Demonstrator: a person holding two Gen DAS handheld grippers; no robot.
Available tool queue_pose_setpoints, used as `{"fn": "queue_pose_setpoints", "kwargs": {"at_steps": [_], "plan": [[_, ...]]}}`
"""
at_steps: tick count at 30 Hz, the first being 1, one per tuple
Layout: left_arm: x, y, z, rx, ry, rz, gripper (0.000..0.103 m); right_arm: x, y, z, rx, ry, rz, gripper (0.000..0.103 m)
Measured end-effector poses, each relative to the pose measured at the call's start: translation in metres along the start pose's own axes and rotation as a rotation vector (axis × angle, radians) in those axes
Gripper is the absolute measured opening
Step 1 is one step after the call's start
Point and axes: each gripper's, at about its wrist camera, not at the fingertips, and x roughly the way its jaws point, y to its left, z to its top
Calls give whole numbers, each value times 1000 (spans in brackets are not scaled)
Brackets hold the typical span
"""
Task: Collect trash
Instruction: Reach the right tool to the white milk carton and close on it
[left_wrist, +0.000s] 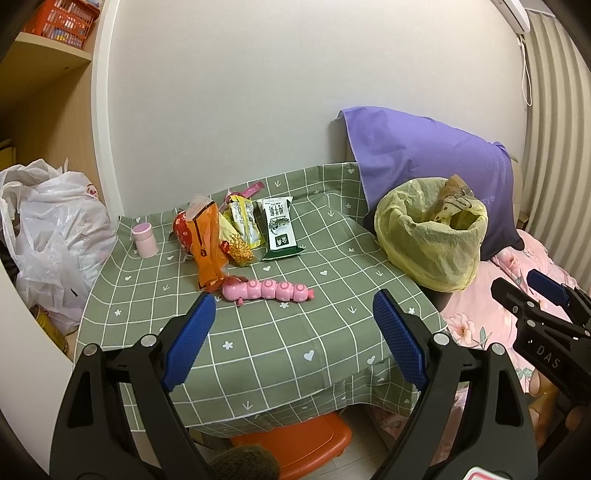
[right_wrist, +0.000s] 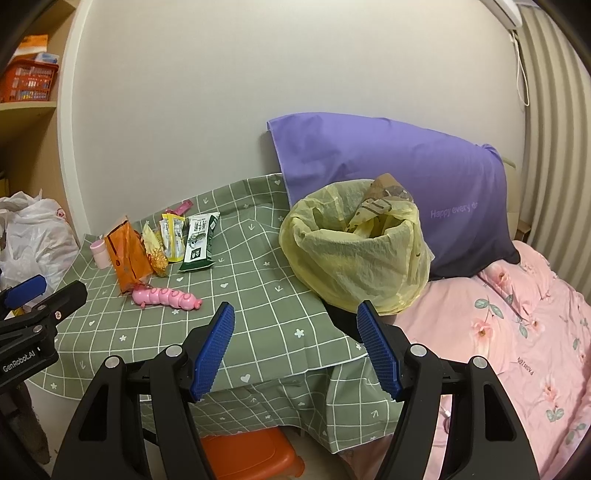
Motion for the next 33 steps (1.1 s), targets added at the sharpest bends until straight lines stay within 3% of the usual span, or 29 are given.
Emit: {"fn": "queue_pose_setpoints", "kwargs": {"at_steps": [9,12,18,25,33], "plan": [[42,18,27,6,-28,10,83,36,-1,26,-3,-6,-25,65],[70,41,39,-48,-32,38,83,59,5,35,-1,5,-29,65],[136,94,61,-122,-4,118,83,108,35,47,-14,73,-14,65],[185,134,87,-192,-21,120,83,156,80,52,-44,148,10,65],[198,149,77,-226,39,111,83,216,104,67,-131,166,161,65]]}}
